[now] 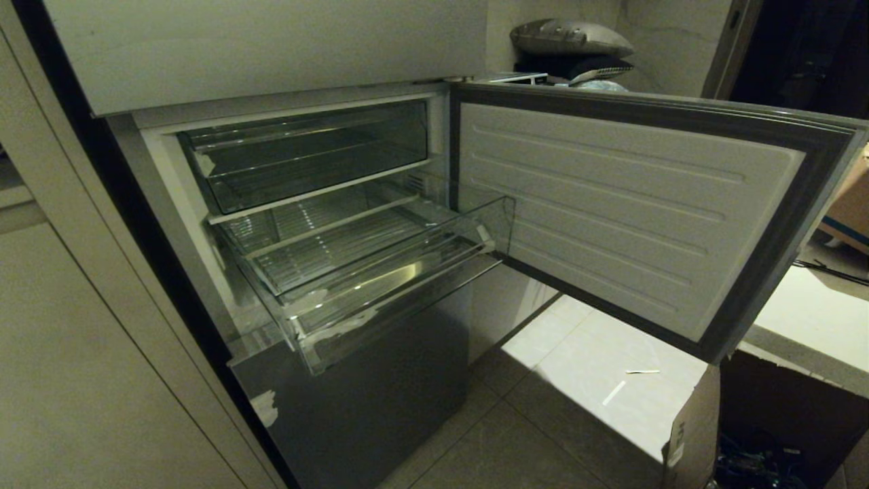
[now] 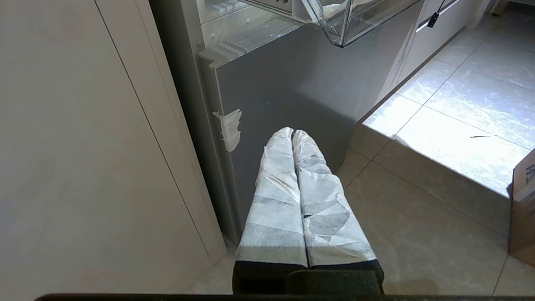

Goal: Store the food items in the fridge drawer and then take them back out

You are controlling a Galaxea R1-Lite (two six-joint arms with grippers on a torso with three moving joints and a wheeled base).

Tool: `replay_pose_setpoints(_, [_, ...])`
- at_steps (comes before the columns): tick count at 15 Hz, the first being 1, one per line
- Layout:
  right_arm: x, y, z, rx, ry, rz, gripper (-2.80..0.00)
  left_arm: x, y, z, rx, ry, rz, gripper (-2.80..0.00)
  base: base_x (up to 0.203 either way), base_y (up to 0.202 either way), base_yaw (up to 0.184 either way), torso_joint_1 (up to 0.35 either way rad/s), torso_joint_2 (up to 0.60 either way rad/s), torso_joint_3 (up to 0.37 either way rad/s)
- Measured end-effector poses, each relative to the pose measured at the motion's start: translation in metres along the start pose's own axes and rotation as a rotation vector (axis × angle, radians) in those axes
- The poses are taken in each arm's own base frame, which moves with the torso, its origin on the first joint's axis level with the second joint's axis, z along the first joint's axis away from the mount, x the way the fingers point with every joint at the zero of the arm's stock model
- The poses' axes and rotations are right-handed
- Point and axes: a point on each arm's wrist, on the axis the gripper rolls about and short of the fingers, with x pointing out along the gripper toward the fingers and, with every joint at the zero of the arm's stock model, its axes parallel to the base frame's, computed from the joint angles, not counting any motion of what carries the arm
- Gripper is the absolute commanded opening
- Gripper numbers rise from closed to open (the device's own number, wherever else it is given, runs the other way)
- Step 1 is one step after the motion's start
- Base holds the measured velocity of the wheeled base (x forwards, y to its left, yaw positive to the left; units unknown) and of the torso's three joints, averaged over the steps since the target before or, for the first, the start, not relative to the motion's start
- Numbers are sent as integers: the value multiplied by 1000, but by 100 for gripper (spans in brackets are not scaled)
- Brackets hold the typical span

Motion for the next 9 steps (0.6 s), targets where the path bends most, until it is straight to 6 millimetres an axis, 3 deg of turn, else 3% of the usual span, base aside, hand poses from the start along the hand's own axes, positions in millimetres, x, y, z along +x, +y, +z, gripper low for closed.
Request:
replay_pose_setpoints(2, [0,1,-2,1,7,3,0,0,0,0,0,0,0,-280,0,0,0,0,0,0])
replay_pose_setpoints(3, [0,1,-2,2,8,6,-280,0,0,0,0,0,0,-280,0,0,0,0,0,0])
replay_pose_setpoints(9, [-2,2,-1,4,12,5,-280,0,0,0,0,0,0,-280,0,0,0,0,0,0])
